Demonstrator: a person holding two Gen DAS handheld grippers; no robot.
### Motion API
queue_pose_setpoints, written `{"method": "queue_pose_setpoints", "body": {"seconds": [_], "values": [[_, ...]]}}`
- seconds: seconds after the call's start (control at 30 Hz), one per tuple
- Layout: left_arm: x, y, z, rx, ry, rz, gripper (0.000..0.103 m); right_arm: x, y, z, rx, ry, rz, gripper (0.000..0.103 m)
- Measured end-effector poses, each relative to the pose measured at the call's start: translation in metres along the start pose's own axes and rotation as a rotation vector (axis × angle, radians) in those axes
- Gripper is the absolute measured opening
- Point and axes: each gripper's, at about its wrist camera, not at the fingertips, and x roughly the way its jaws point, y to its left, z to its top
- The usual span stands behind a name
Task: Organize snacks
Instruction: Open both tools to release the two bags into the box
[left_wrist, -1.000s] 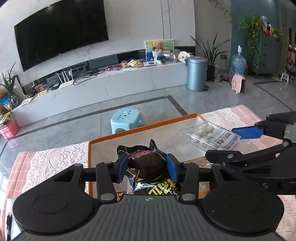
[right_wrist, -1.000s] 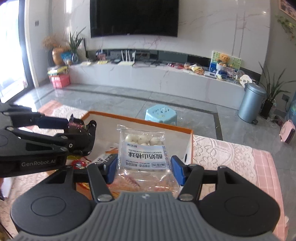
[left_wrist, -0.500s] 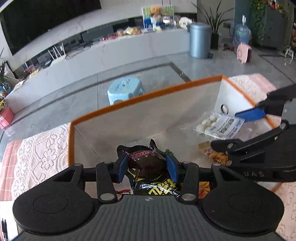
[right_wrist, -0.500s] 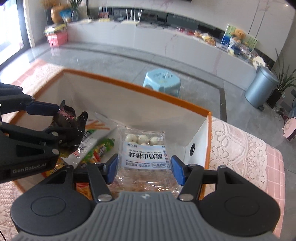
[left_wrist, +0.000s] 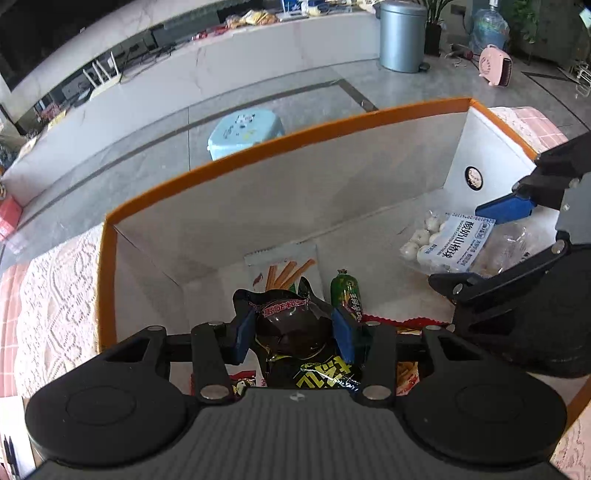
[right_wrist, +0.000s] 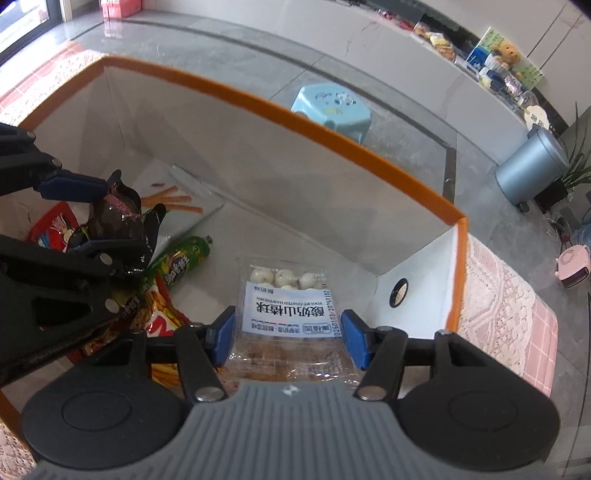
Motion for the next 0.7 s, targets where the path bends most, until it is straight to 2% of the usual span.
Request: {"method": "queue_pose_setpoints", "body": {"seconds": [0.23, 0.43, 0.53, 0.63, 0.7], "values": [[0.007, 0.003, 0.009, -0.017, 0.028, 0.001, 0.053, 0.014, -0.005, 0.006, -0.005, 0.045, -0.001, 0.058], [0.005, 0.008, 0.012, -0.042, 0.031, -0.01, 0.059, 0.016, -0.004, 0.008, -0.002, 0.051, -0.001, 0.06], [-0.003, 0.009, 0.011, -0.037, 0.009, -0.004, 0.067, 0.012, -0.003, 0.007, -0.013, 0.044, 0.006, 0.065], [-0.013, 0.011, 0.012, -0.036, -0.008, -0.001, 0.07, 0.002, 0.001, 0.007, -0.02, 0.023, -0.004, 0.083], [-0.021, 0.012, 0.011, -0.041, -0.024, -0.003, 0.072, -0.008, 0.002, 0.007, -0.021, -0.006, -0.006, 0.084]]}}
